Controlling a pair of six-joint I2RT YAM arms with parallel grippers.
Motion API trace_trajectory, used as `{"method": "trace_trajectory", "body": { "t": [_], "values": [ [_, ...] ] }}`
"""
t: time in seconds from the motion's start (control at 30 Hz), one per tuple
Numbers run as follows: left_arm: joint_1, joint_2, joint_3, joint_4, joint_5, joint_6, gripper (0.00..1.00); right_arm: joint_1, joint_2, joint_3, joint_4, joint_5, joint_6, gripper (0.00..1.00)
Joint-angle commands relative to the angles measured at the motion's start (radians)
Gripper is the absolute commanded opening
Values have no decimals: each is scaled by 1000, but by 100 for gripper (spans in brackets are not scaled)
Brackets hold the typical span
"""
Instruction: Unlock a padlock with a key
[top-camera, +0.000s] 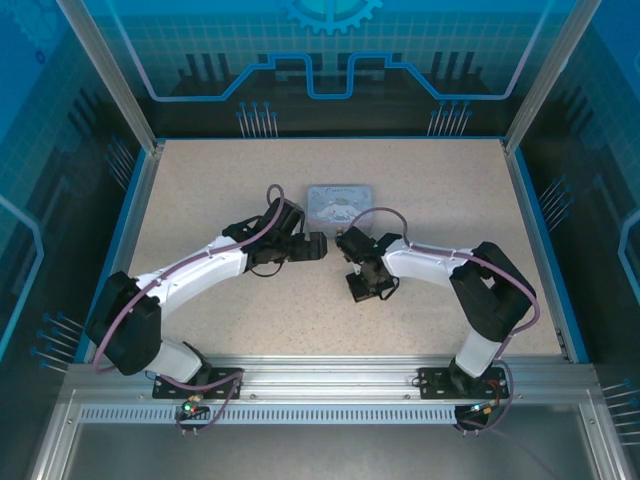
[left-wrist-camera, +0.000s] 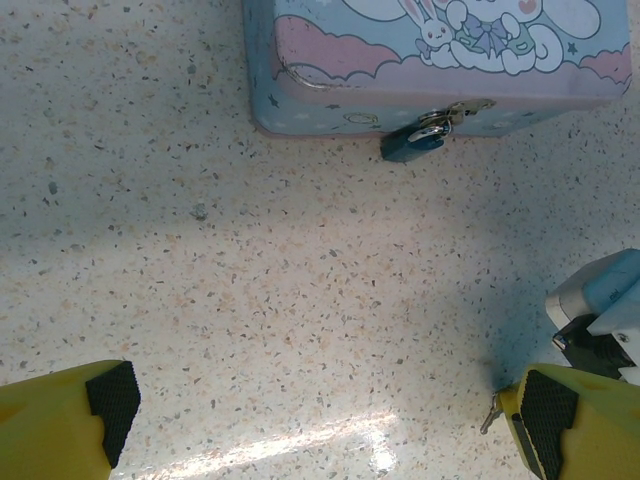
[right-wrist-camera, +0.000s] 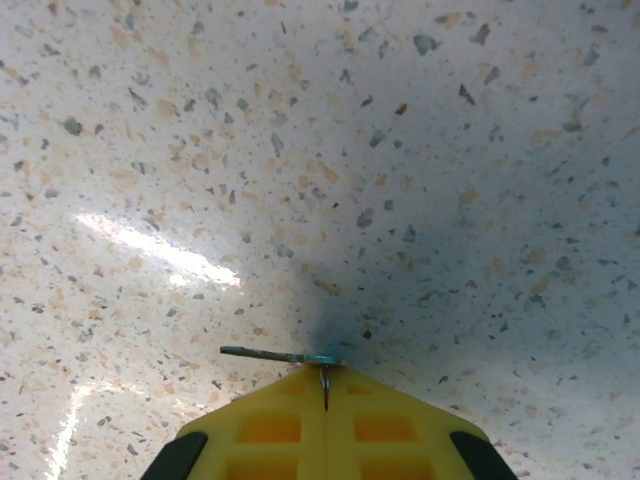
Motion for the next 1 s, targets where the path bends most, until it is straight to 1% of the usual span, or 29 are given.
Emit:
{"method": "trace_trajectory", "body": {
  "t": [0.0, 0.17, 0.27, 0.37, 0.47, 0.53, 0.63, 0.73, 0.8, 0.97],
  "values": [
    [10, -31, -13, 12, 28, -22, 99, -26, -68, -48, 44, -64, -20, 0],
    [15, -26, -16, 30, 77, -56, 99, -95, -185, -96, 111, -188, -58, 0],
    [20, -20, -10, 38, 114, -95, 99, -141, -249, -105, 151, -294, -99, 0],
    [31, -14, -5, 68, 185, -144, 99, -180, -311, -140, 186, -397, -134, 0],
    [34, -12, -5, 116, 259, -194, 99, -216, -366, -142, 218, -508, -156, 0],
    [35, -9, -5, 149, 304, -228, 99, -227, -392, -131, 225, -558, -169, 0],
    [35, -2, -11, 212, 366, -275, 99, -238, -410, -117, 214, -606, -182, 0],
    [36, 19, -15, 280, 427, -325, 97, -243, -416, -86, 222, -644, -175, 0],
    [36, 35, -15, 321, 461, -357, 93, -247, -412, -75, 221, -651, -169, 0],
    [36, 59, -27, 381, 495, -387, 84, -257, -408, -70, 233, -652, -150, 0]
  ]
}}
